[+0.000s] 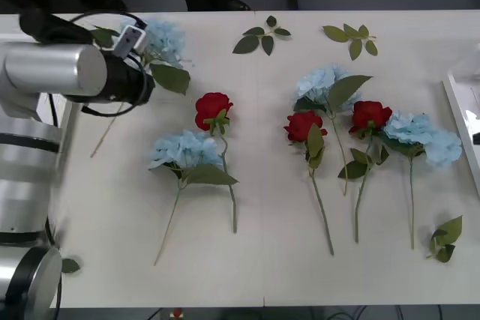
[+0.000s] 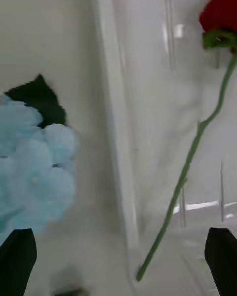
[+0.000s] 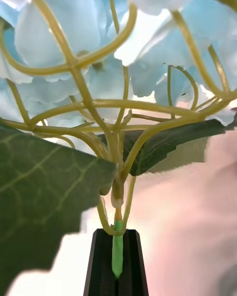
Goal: Place the red flowers into the right box and the blue flowers into the left box. If a person shows an open palm, hand one flower to the person first, then continue sorting.
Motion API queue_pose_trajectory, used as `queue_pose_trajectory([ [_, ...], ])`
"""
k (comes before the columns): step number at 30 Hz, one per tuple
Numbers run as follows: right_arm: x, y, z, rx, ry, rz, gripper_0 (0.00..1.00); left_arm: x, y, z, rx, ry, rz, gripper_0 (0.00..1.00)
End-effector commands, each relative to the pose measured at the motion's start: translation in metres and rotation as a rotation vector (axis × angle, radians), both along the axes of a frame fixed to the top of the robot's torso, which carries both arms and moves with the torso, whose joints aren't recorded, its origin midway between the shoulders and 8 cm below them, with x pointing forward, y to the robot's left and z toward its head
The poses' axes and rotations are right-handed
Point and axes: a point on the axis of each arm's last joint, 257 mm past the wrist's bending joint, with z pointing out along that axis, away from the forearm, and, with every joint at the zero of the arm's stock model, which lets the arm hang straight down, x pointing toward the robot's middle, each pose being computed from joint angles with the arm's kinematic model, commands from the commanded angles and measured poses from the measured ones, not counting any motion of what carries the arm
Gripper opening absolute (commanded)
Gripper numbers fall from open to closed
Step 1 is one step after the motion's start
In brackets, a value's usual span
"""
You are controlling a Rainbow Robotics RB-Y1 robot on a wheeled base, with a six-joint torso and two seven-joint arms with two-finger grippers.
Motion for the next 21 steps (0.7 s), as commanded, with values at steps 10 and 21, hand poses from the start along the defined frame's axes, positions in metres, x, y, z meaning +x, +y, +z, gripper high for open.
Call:
queue_pose_trajectory([
  [10, -0.018, 0.122, -0.012, 0.191, 0.066, 0.197, 0.99, -0.002, 0.171, 0.185, -0.048, -0.194, 0.288, 0.00],
  [21, -0.025, 0.124, -0.068, 0.123, 0.145, 0.181, 0.99, -0.040, 0.314, 0.164, 0.014, -0.122, 0.453, 0.00],
])
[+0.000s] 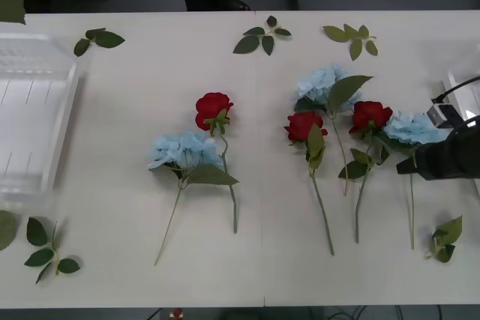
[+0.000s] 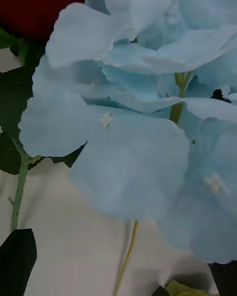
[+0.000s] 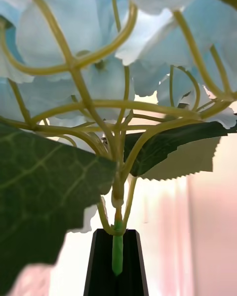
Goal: Place the red flowers into the right box and the blue flowers into the left box. If a person shows an open palm, hand one flower to the person first, then continue sorting.
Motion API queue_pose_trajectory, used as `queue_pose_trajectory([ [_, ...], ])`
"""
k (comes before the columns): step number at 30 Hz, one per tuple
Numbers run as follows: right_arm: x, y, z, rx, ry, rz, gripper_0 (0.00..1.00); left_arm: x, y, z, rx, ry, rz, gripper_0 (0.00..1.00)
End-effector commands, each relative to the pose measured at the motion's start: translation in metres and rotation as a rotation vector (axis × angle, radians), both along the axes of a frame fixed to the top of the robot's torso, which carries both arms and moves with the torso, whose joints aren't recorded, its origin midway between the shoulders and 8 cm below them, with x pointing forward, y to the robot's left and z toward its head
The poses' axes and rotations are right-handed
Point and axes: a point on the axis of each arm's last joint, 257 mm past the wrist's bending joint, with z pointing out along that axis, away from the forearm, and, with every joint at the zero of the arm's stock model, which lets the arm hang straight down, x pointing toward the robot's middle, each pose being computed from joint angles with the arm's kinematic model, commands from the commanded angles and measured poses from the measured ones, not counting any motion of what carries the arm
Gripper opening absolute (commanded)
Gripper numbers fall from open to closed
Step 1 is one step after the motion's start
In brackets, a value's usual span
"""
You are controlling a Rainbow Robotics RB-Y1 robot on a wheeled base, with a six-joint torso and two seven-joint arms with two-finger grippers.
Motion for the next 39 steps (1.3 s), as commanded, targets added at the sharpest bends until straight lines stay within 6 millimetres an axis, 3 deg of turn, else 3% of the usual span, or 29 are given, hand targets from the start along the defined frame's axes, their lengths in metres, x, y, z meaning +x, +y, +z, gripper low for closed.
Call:
queue_pose_trajectory([
  [1, -0.001, -0.012, -0.005, -0.006, 0.000, -0.006, 0.99, -0.010, 0.049, -0.011, 0.045, -0.021, 0.044, 0.00],
  [5, -0.004, -0.019, -0.019, -0.004, 0.019, -0.019, 0.99, -0.018, 0.082, -0.040, 0.080, -0.024, 0.059, 0.00],
  [9, -0.005, -0.018, -0.031, -0.006, 0.029, -0.016, 0.99, -0.026, 0.099, -0.064, 0.078, -0.040, 0.072, 0.00],
  [15, 0.000, -0.017, -0.046, -0.005, 0.020, -0.024, 0.99, -0.027, 0.107, -0.099, 0.037, -0.070, 0.050, 0.00],
  [22, -0.002, -0.015, -0.059, -0.013, 0.033, -0.023, 0.99, -0.023, 0.102, -0.137, -0.009, -0.086, 0.056, 0.00],
  [29, -0.003, -0.011, -0.070, -0.021, 0.039, -0.016, 0.99, -0.029, 0.100, -0.148, -0.021, -0.056, 0.052, 0.00],
  [31, -0.002, -0.012, -0.070, -0.025, 0.037, -0.015, 0.99, -0.031, 0.099, -0.145, -0.025, -0.048, 0.046, 0.10],
  [33, -0.003, -0.012, -0.073, -0.027, 0.042, -0.016, 0.99, -0.033, 0.094, -0.140, -0.034, -0.040, 0.034, 0.28],
  [37, -0.003, -0.010, -0.080, -0.026, 0.040, -0.014, 0.96, -0.036, 0.086, -0.131, -0.046, -0.031, 0.016, 0.45],
  [39, -0.001, -0.008, -0.082, -0.026, 0.034, -0.011, 0.86, -0.038, 0.079, -0.124, -0.056, -0.025, -0.001, 0.51],
])
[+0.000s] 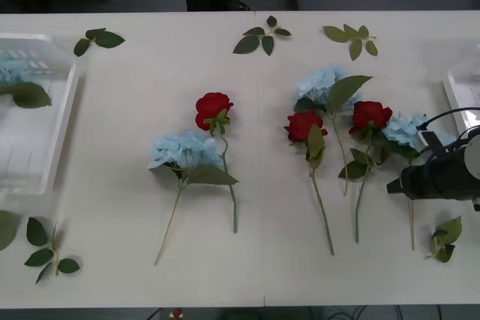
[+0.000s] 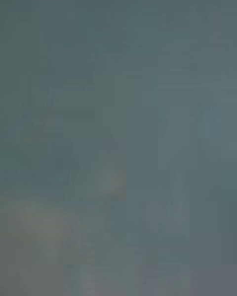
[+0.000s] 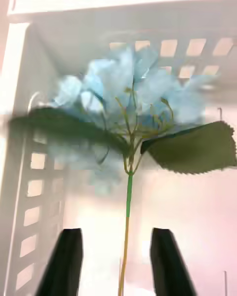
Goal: Place the red flowers into the right box and the blue flowers into the left box. If a person shows an open palm, hand one flower to the person first, then continue sorting.
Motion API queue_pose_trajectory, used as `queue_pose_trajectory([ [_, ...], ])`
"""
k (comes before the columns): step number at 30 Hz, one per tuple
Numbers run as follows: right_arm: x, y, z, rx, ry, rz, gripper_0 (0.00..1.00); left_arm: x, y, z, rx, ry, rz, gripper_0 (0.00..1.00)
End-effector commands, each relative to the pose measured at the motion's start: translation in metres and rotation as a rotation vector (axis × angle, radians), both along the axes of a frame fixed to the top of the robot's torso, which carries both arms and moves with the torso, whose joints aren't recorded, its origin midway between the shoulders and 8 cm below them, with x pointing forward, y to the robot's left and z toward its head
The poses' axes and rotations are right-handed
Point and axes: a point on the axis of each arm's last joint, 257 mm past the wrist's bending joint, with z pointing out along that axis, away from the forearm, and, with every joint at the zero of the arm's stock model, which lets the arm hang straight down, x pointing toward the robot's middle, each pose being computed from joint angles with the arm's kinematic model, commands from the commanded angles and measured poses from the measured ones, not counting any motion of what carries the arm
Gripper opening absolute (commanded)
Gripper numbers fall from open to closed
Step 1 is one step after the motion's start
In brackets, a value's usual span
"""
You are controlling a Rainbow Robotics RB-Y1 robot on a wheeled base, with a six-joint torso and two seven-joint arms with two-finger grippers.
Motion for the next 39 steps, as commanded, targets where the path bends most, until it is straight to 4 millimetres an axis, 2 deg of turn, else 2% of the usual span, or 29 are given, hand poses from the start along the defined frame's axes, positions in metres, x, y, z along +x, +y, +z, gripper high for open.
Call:
queue_pose_trajectory([
  [1, -0.001, 0.001, -0.005, -0.012, -0.005, 0.024, 0.83, -0.001, -0.008, 0.030, 0.011, -0.026, -0.034, 0.53],
  [3, -0.002, 0.002, -0.006, -0.012, -0.003, 0.026, 0.60, -0.003, -0.018, 0.041, 0.009, -0.015, -0.056, 0.58],
  [4, -0.002, 0.003, -0.007, -0.011, -0.002, 0.027, 0.54, -0.004, -0.020, 0.043, 0.005, -0.008, -0.057, 0.59],
  [6, -0.001, 0.005, -0.007, -0.011, -0.004, 0.029, 0.31, -0.006, -0.034, 0.058, -0.013, 0.008, -0.074, 0.64],
  [7, -0.002, 0.005, -0.008, -0.011, -0.003, 0.030, 0.26, -0.006, -0.038, 0.062, -0.019, 0.011, -0.079, 0.65],
  [9, -0.001, 0.005, -0.008, -0.011, -0.006, 0.030, 0.09, -0.008, -0.058, 0.080, -0.037, 0.023, -0.099, 0.70],
  [11, -0.001, 0.005, -0.008, -0.015, -0.007, 0.036, 0.00, -0.010, -0.073, 0.090, -0.049, 0.038, -0.113, 0.77],
  [13, -0.001, 0.005, -0.008, -0.013, -0.008, 0.035, 0.00, -0.011, -0.091, 0.098, -0.072, 0.048, -0.127, 0.86],
  [15, -0.001, 0.006, -0.008, -0.014, -0.007, 0.039, 0.00, -0.010, -0.120, 0.100, -0.117, 0.057, -0.150, 0.96],
  [16, -0.001, 0.006, -0.008, -0.013, -0.008, 0.039, 0.00, -0.010, -0.127, 0.100, -0.127, 0.055, -0.156, 0.97],
  [18, 0.002, 0.006, -0.003, -0.005, -0.019, 0.041, 0.00, -0.007, -0.159, 0.100, -0.168, 0.049, -0.185, 1.00],
  [19, 0.003, 0.006, 0.000, -0.004, -0.025, 0.042, 0.00, -0.006, -0.168, 0.100, -0.182, 0.046, -0.195, 1.00],
  [20, 0.005, 0.005, 0.005, -0.001, -0.037, 0.044, 0.00, -0.004, -0.187, 0.098, -0.223, 0.040, -0.213, 1.00],
  [21, 0.008, 0.004, 0.013, 0.001, -0.050, 0.048, 0.00, -0.002, -0.205, 0.094, -0.260, 0.039, -0.230, 1.00],
  [22, 0.009, 0.003, 0.017, 0.002, -0.055, 0.049, 0.00, -0.002, -0.214, 0.093, -0.273, 0.037, -0.238, 1.00],
  [25, 0.011, -0.003, 0.045, 0.001, -0.085, 0.072, 0.00, 0.001, -0.256, 0.079, -0.296, 0.044, -0.280, 1.00],
  [30, 0.007, -0.006, 0.087, 0.045, -0.137, 0.145, 0.00, 0.001, -0.297, 0.045, -0.269, 0.047, -0.324, 1.00],
  [32, 0.006, 0.000, 0.102, 0.075, -0.166, 0.187, 0.00, 0.001, -0.306, 0.032, -0.256, 0.043, -0.330, 1.00],
  [34, 0.005, 0.016, 0.126, 0.104, -0.223, 0.277, 0.00, 0.000, -0.312, 0.026, -0.243, 0.050, -0.346, 1.00],
  [36, 0.004, 0.032, 0.140, 0.116, -0.261, 0.343, 0.00, 0.000, -0.312, 0.027, -0.238, 0.051, -0.353, 1.00],
  [39, 0.004, 0.080, 0.173, 0.186, -0.372, 0.500, 0.00, -0.001, -0.317, 0.029, -0.241, 0.048, -0.380, 1.00],
])
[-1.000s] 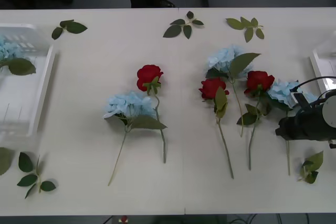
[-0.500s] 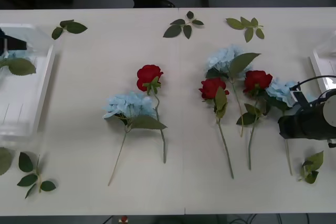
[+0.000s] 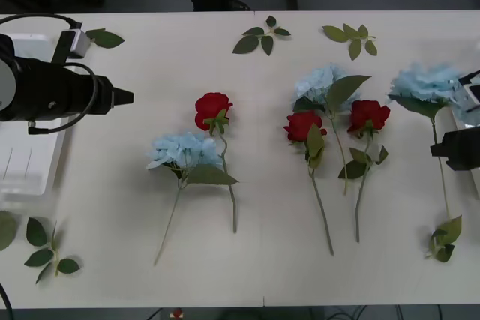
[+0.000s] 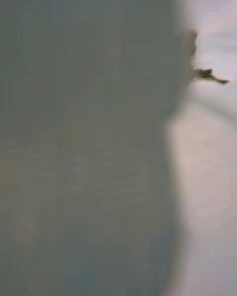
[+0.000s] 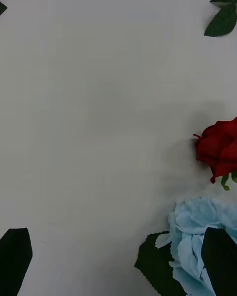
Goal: Place the red flowers into the right box and the blue flowers into the left box. If a person shows an open palm, hand one flower to the person first, then continue sorting.
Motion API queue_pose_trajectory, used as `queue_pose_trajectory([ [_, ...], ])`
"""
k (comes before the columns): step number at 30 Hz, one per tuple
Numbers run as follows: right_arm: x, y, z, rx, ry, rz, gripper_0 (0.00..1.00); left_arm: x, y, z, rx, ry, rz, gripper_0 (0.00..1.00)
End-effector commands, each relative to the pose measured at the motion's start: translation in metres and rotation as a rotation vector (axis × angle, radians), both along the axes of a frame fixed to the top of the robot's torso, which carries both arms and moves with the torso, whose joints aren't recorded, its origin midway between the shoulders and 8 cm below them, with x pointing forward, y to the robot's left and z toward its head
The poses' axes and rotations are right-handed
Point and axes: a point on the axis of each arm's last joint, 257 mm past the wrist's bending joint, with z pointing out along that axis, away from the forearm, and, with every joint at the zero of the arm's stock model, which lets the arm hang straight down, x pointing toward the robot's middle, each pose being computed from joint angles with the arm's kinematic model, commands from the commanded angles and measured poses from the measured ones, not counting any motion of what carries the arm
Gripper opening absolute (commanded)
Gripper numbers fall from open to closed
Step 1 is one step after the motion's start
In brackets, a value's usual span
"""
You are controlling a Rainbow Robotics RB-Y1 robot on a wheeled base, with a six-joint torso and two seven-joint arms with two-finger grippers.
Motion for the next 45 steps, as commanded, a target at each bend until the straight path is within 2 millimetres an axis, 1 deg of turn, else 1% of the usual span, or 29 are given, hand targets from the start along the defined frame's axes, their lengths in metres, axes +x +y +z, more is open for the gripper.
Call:
queue_pose_trajectory([
  [1, -0.002, 0.083, 0.044, 0.081, -0.167, 0.272, 0.00, 0.004, 0.003, 0.031, 0.029, -0.082, -0.058, 1.00],
  [2, -0.002, 0.094, 0.050, 0.107, -0.184, 0.303, 0.00, 0.004, 0.000, 0.034, 0.023, -0.091, -0.075, 1.00],
  [4, -0.007, 0.134, 0.070, 0.201, -0.228, 0.405, 0.00, -0.001, -0.013, 0.044, -0.017, -0.120, -0.146, 1.00],
  [5, -0.010, 0.148, 0.075, 0.233, -0.235, 0.439, 0.00, -0.004, -0.020, 0.049, -0.036, -0.131, -0.180, 1.00],
  [6, -0.013, 0.166, 0.084, 0.274, -0.246, 0.481, 0.00, -0.009, -0.028, 0.056, -0.065, -0.148, -0.226, 1.00],
  [7, -0.015, 0.175, 0.088, 0.291, -0.251, 0.502, 0.00, -0.011, -0.031, 0.059, -0.081, -0.156, -0.244, 1.00],
  [9, -0.019, 0.204, 0.107, 0.359, -0.279, 0.568, 0.00, -0.024, -0.049, 0.073, -0.143, -0.189, -0.341, 1.00],
  [10, -0.020, 0.209, 0.112, 0.370, -0.284, 0.583, 0.00, -0.028, -0.051, 0.075, -0.155, -0.193, -0.361, 1.00],
  [12, -0.022, 0.232, 0.127, 0.414, -0.307, 0.629, 0.00, -0.042, -0.064, 0.090, -0.200, -0.229, -0.453, 1.00],
  [13, -0.023, 0.237, 0.132, 0.427, -0.312, 0.639, 0.00, -0.046, -0.069, 0.093, -0.212, -0.240, -0.479, 1.00],
  [15, -0.025, 0.255, 0.148, 0.490, -0.333, 0.664, 0.00, -0.063, -0.084, 0.101, -0.256, -0.283, -0.574, 1.00],
  [18, -0.028, 0.275, 0.167, 0.583, -0.348, 0.685, 0.00, -0.087, -0.104, 0.107, -0.332, -0.338, -0.684, 1.00],
  [19, -0.029, 0.278, 0.170, 0.600, -0.347, 0.689, 0.00, -0.092, -0.109, 0.108, -0.350, -0.350, -0.705, 1.00],
  [20, -0.029, 0.284, 0.178, 0.639, -0.350, 0.695, 0.00, -0.105, -0.120, 0.106, -0.390, -0.368, -0.756, 1.00],
  [21, -0.030, 0.286, 0.181, 0.651, -0.350, 0.698, 0.00, -0.110, -0.124, 0.105, -0.405, -0.377, -0.774, 1.00],
  [23, -0.030, 0.294, 0.191, 0.686, -0.351, 0.708, 0.00, -0.123, -0.143, 0.101, -0.452, -0.423, -0.830, 1.00],
  [26, -0.029, 0.298, 0.198, 0.696, -0.355, 0.710, 0.00, -0.129, -0.161, 0.096, -0.469, -0.469, -0.861, 1.00],
  [27, -0.029, 0.298, 0.198, 0.699, -0.351, 0.711, 0.00, -0.129, -0.165, 0.094, -0.466, -0.479, -0.868, 1.00],
  [34, -0.031, 0.299, 0.201, 0.719, -0.340, 0.709, 0.00, -0.126, -0.162, 0.093, -0.452, -0.479, -0.860, 1.00],
  [36, -0.029, 0.298, 0.201, 0.709, -0.352, 0.703, 0.00, -0.126, -0.163, 0.093, -0.455, -0.479, -0.859, 1.00],
  [37, -0.024, 0.296, 0.203, 0.685, -0.386, 0.704, 0.00, -0.126, -0.162, 0.092, -0.453, -0.477, -0.856, 1.00],
  [40, -0.003, 0.294, 0.222, 0.610, -0.561, 0.709, 0.00, -0.125, -0.161, 0.093, -0.454, -0.477, -0.852, 1.00],
  [41, 0.000, 0.294, 0.227, 0.598, -0.597, 0.710, 0.00, -0.125, -0.162, 0.093, -0.454, -0.478, -0.853, 1.00],
  [43, 0.019, 0.290, 0.243, 0.538, -0.743, 0.690, 0.00, -0.125, -0.162, 0.093, -0.454, -0.476, -0.854, 1.00],
  [45, 0.029, 0.287, 0.252, 0.490, -0.836, 0.677, 0.00, -0.125, -0.161, 0.093, -0.454, -0.477, -0.852, 1.00],
])
